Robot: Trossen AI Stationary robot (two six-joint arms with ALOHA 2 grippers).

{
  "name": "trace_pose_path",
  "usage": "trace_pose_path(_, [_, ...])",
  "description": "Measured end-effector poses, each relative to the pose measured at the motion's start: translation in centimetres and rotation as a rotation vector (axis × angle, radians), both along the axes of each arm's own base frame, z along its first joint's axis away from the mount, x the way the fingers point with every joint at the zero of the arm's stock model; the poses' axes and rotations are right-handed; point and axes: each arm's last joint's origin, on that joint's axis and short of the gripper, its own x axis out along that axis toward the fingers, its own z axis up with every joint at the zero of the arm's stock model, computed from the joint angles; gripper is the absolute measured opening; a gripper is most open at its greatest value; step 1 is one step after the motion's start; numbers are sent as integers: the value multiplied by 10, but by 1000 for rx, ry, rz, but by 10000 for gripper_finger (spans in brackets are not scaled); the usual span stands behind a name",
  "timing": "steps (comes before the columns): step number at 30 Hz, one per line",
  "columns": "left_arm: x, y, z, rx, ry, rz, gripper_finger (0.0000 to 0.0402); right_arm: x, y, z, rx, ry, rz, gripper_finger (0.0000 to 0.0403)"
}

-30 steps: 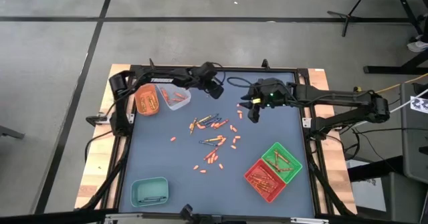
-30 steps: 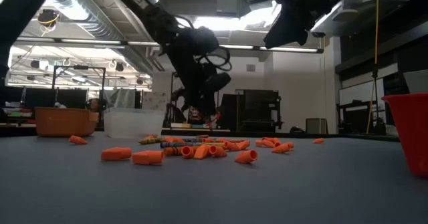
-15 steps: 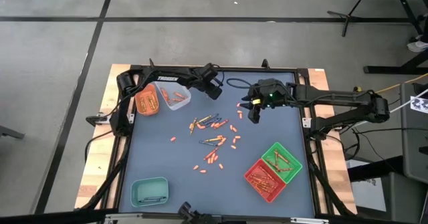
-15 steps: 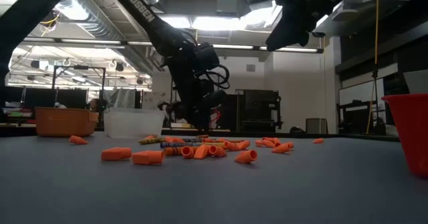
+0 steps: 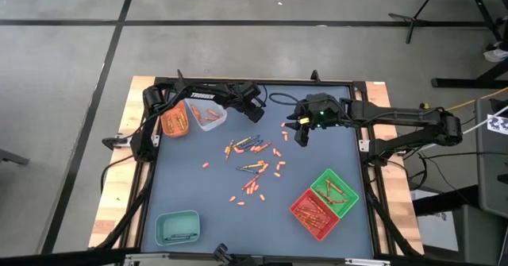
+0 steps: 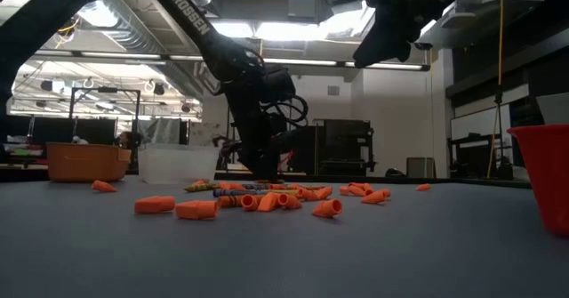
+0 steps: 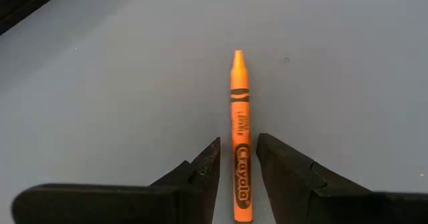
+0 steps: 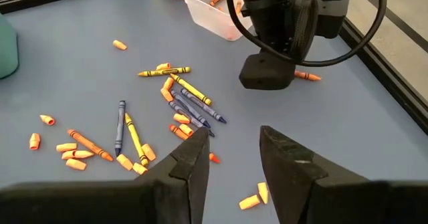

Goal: Sort crayons
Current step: Put the light orange crayon into the green bin

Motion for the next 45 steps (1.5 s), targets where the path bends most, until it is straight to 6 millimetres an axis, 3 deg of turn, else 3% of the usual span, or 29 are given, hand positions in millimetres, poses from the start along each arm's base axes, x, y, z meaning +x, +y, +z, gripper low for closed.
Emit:
trace_pose_path(9, [0, 0, -1, -3, 4, 0, 92, 0, 0, 0, 3, -1, -3, 131])
trace_pose_path(14, [0, 0, -2, -8, 3, -3, 59, -3, 1, 3, 18, -10, -15, 131])
trace_pose_path(21, [-1, 0, -3, -12, 8, -1, 9, -28, 5, 17, 25, -10, -11, 131])
trace_pose_path(27, [-2, 0, -3, -16, 10, -1, 3, -51, 9, 26, 22, -46, -12, 131])
trace_pose_path(36, [1, -1, 13, -46, -99, -50, 2, -78, 14, -12, 57, -60, -45, 131])
trace_pose_path(40, [5, -2, 26, -80, -198, -93, 1, -81, 14, -32, 94, -67, -60, 131])
trace_pose_path(45, [11, -5, 29, -177, -308, -140, 1, -80, 15, -53, 135, -87, -75, 131])
